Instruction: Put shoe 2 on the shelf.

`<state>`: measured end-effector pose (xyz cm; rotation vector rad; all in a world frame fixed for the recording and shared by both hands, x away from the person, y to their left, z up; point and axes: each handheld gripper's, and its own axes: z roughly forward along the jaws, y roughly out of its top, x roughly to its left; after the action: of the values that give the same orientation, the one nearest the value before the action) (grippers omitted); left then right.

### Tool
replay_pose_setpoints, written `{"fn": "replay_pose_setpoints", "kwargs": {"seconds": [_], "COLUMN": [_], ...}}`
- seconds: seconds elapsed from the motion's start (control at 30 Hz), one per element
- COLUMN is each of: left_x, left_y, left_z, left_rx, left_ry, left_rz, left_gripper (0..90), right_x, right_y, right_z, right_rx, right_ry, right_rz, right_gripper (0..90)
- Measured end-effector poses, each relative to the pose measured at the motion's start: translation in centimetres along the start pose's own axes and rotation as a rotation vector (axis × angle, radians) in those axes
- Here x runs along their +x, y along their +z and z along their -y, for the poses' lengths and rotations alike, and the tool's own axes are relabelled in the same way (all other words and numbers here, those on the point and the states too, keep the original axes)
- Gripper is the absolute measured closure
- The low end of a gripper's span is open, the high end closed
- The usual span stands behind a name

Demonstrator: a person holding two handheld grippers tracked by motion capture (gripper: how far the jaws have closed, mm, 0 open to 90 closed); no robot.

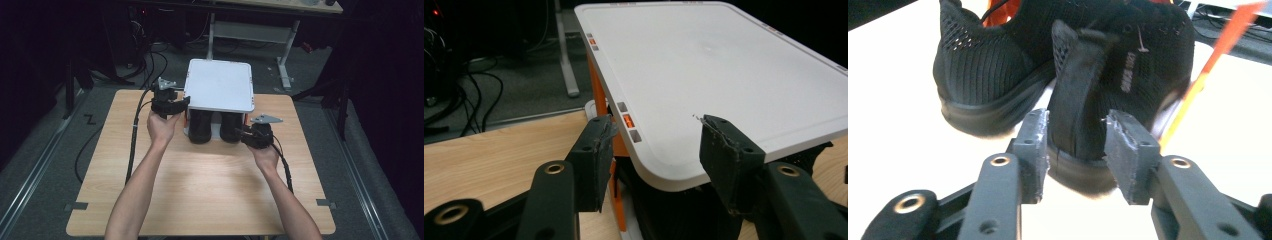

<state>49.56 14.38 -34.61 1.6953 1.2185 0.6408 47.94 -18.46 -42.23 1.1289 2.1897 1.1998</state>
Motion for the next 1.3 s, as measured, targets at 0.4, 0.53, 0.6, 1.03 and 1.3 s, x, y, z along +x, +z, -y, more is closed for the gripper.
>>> {"fn": "replay_pose_setpoints", "kwargs": {"seconds": [0.4, 0.53, 0.6, 1.03, 1.3], "left_x": [0.7, 0.6, 0.5, 1.1, 1.8], "left_y": [-3.4, -4.0, -4.3, -6.2, -6.8], "left_z": [3.0, 4.3, 4.9, 9.5, 13.0], "left_rx": [-0.018, -0.009, -0.006, 0.043, 0.1], "left_ry": [-0.009, 0.004, 0.0, 0.024, -0.007], "left_rz": [0.035, 0.036, 0.043, 0.027, 0.008], "left_gripper": [45.0, 44.6, 44.3, 42.6, 42.2], "right_x": [-2.3, -3.0, -3.2, -4.1, -4.5], "right_y": [-4.8, -5.5, -5.7, -6.9, -7.1], "right_z": [2.9, 3.8, 4.2, 7.0, 8.7], "right_rx": [-0.059, -0.051, -0.044, -0.031, -0.001], "right_ry": [0.074, 0.101, 0.108, 0.152, 0.162], "right_rz": [-0.005, 0.003, 0.006, 0.019, 0.044], "right_gripper": [64.1, 61.8, 61.3, 57.7, 56.7]}}
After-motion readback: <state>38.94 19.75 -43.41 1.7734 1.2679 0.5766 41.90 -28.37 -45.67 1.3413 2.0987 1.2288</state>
